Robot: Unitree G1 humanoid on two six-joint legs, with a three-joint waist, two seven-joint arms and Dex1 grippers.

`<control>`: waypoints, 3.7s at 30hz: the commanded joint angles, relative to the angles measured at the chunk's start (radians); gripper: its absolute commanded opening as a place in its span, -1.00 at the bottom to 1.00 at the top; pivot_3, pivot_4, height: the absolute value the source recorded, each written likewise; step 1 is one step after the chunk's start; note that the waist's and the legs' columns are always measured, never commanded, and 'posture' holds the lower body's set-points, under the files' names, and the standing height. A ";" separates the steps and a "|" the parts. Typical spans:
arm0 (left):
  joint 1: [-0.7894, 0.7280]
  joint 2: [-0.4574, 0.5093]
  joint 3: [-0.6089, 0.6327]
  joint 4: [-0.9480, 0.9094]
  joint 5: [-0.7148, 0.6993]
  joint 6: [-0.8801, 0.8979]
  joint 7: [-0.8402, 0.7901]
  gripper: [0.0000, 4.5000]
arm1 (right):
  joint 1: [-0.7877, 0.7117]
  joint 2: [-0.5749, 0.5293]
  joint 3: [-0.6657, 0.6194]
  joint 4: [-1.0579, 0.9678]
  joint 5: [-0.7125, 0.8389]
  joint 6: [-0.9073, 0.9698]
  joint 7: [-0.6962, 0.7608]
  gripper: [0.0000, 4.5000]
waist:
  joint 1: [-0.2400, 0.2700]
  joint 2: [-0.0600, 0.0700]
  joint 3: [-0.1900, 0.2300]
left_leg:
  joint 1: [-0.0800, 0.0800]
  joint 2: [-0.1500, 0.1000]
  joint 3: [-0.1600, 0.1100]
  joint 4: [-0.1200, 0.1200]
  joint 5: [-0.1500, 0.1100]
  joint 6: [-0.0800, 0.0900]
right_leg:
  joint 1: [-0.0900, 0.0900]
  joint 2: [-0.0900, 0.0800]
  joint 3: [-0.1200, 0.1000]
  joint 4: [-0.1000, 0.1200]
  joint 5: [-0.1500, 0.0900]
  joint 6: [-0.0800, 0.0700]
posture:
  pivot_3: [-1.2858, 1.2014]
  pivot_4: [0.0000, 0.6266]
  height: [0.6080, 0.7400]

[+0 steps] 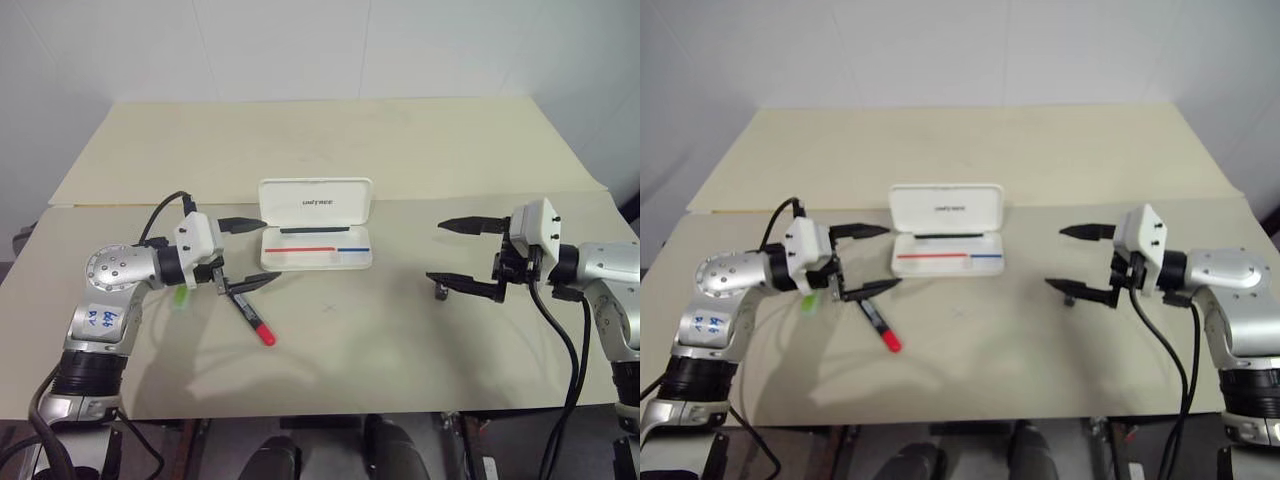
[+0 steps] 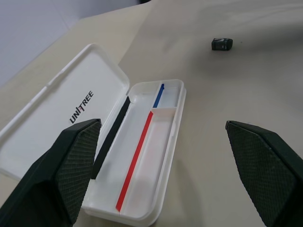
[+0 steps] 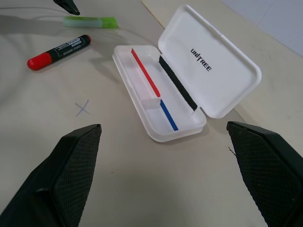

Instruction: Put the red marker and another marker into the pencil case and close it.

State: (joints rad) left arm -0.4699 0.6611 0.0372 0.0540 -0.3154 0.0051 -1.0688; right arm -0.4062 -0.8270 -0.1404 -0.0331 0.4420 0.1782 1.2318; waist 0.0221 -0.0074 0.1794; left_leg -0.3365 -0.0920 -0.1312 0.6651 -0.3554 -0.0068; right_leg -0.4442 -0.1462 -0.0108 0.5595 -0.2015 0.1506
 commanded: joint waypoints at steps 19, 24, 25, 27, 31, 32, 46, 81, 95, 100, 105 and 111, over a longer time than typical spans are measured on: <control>0.078 0.134 0.046 0.082 0.075 -0.127 -0.023 0.99 | -0.133 0.220 0.100 -0.105 0.097 0.085 -0.086 1.00 | -0.021 0.000 0.000 | 0.000 0.002 0.002 0.000 -0.001 0.000 | -0.001 0.002 0.002 -0.001 0.001 0.000 | 0.03 -0.52 1.00; 0.067 0.157 0.028 0.138 0.078 -0.167 -0.066 0.99 | -0.119 0.249 0.107 -0.174 0.113 0.118 -0.120 1.00 | -0.011 0.000 0.000 | -0.001 0.002 0.002 0.000 -0.002 0.001 | -0.002 0.002 0.002 -0.001 0.001 0.000 | 0.03 -0.52 1.00; 0.062 0.157 0.027 0.150 0.078 -0.173 -0.072 0.99 | -0.111 0.254 0.108 -0.187 0.112 0.122 -0.133 1.00 | -0.009 0.000 0.000 | -0.001 0.002 0.002 0.000 -0.002 0.001 | -0.002 0.002 0.002 -0.001 0.001 0.000 | 0.03 -0.52 1.00; 0.019 0.147 0.010 0.179 0.085 -0.176 -0.081 0.80 | -0.096 0.258 0.103 -0.189 0.111 0.121 -0.144 1.00 | -0.003 0.000 0.000 | 0.000 0.002 0.002 0.001 -0.003 0.001 | -0.002 0.002 0.002 -0.001 0.001 0.000 | 0.03 -0.52 1.00; -0.043 0.132 -0.011 0.223 0.087 -0.181 -0.099 0.28 | -0.076 0.262 0.102 -0.185 0.099 0.109 -0.155 1.00 | -0.001 0.000 0.000 | -0.001 0.002 0.003 0.001 -0.003 0.001 | -0.002 0.003 0.002 -0.001 0.001 0.000 | 0.03 -0.52 1.00; -0.057 0.127 -0.016 0.231 0.086 -0.176 -0.105 0.13 | -0.074 0.264 0.102 -0.185 0.096 0.106 -0.160 1.00 | -0.001 0.000 0.000 | -0.001 0.002 0.003 0.001 -0.003 0.001 | -0.002 0.003 0.002 -0.001 0.001 0.000 | 0.03 -0.52 1.00; -0.256 0.036 -0.149 0.420 0.193 -0.207 -0.151 -0.17 | -0.029 0.287 0.115 -0.221 0.080 0.085 -0.208 1.00 | -0.006 0.000 0.000 | 0.000 0.002 0.005 0.002 -0.003 0.001 | -0.002 0.003 0.002 0.000 0.001 0.000 | 0.03 -0.52 1.00; -0.343 -0.036 -0.233 0.608 0.364 -0.250 -0.107 -0.41 | -0.051 0.276 0.104 -0.228 0.080 0.084 -0.230 1.00 | -0.024 0.000 0.000 | 0.000 0.002 0.005 0.003 -0.003 0.001 | -0.002 0.003 0.002 0.000 0.001 0.000 | 0.03 -0.52 1.00; -0.307 -0.031 -0.252 0.503 0.377 -0.207 -0.116 -0.99 | -0.070 0.269 0.104 -0.215 0.079 0.086 -0.225 1.00 | -0.026 0.000 0.000 | 0.000 0.002 0.005 0.003 -0.003 0.001 | -0.002 0.003 0.003 0.001 0.001 0.000 | 0.03 -0.52 1.00; -0.282 -0.044 -0.249 0.325 0.343 -0.065 -0.135 -0.99 | -0.073 0.247 0.101 -0.207 0.081 0.094 -0.210 1.00 | -0.023 0.000 0.000 | 0.000 0.002 0.005 0.003 -0.004 0.002 | -0.002 0.003 0.003 0.001 0.001 0.000 | 0.03 -0.52 1.00; -0.246 -0.045 -0.248 0.189 0.326 0.044 -0.146 -0.99 | -0.074 0.236 0.101 -0.204 0.085 0.098 -0.207 1.00 | -0.022 0.000 0.000 | -0.001 0.002 0.005 0.003 -0.004 0.002 | -0.002 0.003 0.003 0.000 0.001 0.001 | 0.03 -0.52 1.00; -0.180 -0.041 -0.256 0.014 0.306 0.169 -0.146 -0.99 | -0.074 0.229 0.098 -0.205 0.090 0.103 -0.205 1.00 | -0.025 0.000 0.000 | 0.000 0.002 0.005 0.003 -0.004 0.002 | -0.002 0.003 0.003 0.001 0.001 0.001 | 0.03 -0.52 1.00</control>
State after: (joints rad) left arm -0.6549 0.6098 -0.2230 0.1339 0.0212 0.1508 -1.2143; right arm -0.4658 -0.5846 -0.0107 -0.2230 0.5154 0.2857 1.0215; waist -0.0026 -0.0077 0.1793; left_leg -0.3367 -0.0898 -0.1257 0.6682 -0.3592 -0.0050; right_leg -0.4462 -0.1428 -0.0074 0.5601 -0.2005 0.1510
